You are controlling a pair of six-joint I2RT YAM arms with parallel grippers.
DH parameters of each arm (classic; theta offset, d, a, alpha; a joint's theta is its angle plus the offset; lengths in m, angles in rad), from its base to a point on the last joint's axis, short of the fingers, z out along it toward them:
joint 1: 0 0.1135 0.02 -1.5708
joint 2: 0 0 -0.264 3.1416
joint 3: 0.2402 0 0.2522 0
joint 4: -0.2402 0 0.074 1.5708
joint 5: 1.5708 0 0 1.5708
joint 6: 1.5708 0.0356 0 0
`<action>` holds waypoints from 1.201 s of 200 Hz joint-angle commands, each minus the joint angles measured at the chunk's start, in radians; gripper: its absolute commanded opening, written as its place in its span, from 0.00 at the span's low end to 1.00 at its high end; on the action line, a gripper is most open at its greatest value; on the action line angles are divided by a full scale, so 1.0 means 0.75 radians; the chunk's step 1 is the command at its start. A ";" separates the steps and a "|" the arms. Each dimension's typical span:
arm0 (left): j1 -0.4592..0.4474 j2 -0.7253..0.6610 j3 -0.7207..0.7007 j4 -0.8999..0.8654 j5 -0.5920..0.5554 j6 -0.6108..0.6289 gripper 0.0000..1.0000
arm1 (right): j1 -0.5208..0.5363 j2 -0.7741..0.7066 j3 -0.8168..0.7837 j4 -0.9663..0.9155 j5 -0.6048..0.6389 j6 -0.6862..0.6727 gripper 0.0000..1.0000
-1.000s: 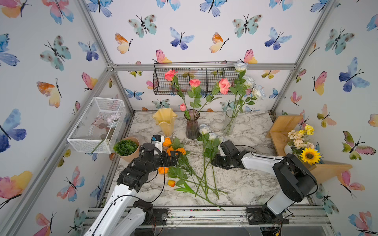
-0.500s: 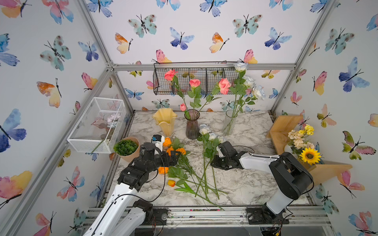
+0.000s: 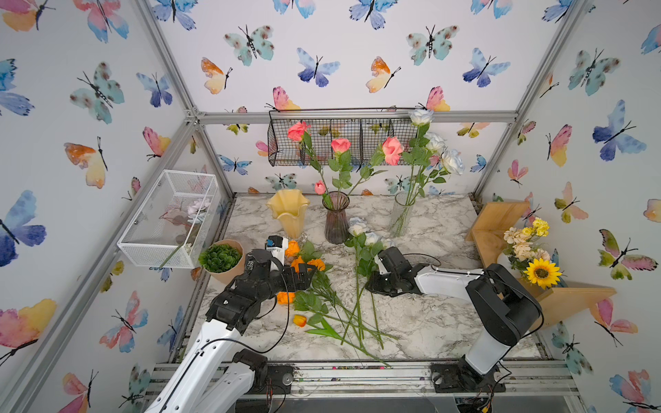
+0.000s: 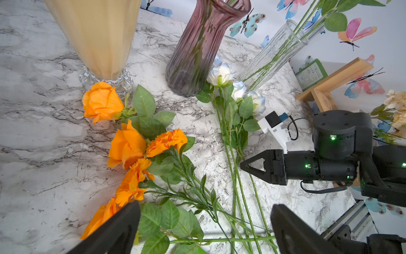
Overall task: Arrange the flowers in different vases according to their colors
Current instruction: Pick up the flower at the center of the board.
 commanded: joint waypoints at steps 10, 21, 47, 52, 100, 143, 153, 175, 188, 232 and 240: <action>0.001 -0.008 -0.005 0.009 -0.005 0.012 0.99 | 0.011 0.027 0.022 -0.074 0.038 -0.041 0.09; 0.001 -0.007 -0.005 0.009 -0.004 0.012 0.99 | 0.011 0.019 0.033 -0.092 0.051 -0.055 0.06; 0.001 -0.007 -0.005 0.010 -0.004 0.012 0.99 | 0.011 -0.017 0.076 -0.158 0.100 -0.103 0.02; 0.001 -0.008 -0.005 0.009 -0.004 0.012 0.99 | 0.011 -0.024 0.087 -0.175 0.117 -0.115 0.02; 0.001 -0.010 -0.005 0.009 -0.003 0.012 0.99 | 0.011 -0.138 0.175 -0.288 0.329 -0.257 0.02; 0.001 -0.012 -0.005 0.010 -0.006 0.012 0.99 | 0.010 -0.260 0.166 -0.213 0.420 -0.318 0.02; 0.001 -0.012 -0.005 0.009 -0.006 0.012 0.99 | 0.011 -0.282 0.156 -0.186 0.432 -0.327 0.02; 0.001 -0.014 -0.005 0.009 -0.008 0.012 0.99 | 0.009 -0.332 0.153 -0.152 0.461 -0.344 0.02; 0.001 -0.014 -0.005 0.009 -0.008 0.012 0.99 | 0.010 -0.362 0.155 -0.138 0.482 -0.359 0.02; 0.001 -0.018 -0.005 0.009 -0.006 0.012 0.99 | 0.009 -0.516 0.093 0.038 0.574 -0.445 0.02; 0.001 -0.020 -0.005 0.010 -0.007 0.012 0.99 | 0.009 -0.551 0.065 0.100 0.597 -0.465 0.02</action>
